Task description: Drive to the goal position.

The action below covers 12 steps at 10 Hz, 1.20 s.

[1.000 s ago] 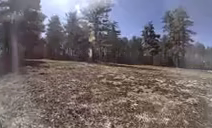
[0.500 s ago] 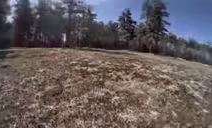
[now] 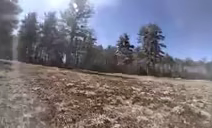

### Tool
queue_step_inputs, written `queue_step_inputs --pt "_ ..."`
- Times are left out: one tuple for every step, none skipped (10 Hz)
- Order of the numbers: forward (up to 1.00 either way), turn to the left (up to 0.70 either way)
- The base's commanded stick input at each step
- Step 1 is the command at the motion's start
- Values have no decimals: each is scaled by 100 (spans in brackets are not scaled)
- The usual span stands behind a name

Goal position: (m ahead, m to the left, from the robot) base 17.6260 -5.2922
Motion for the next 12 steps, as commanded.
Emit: queue_step_inputs --pt "70 0" --pt "70 0" --pt "70 0" --pt "70 0" --pt "70 0" --pt "70 0" --pt "70 0" --pt "70 0" --pt "70 0" --pt "70 0" --pt "70 0" --pt "70 0"
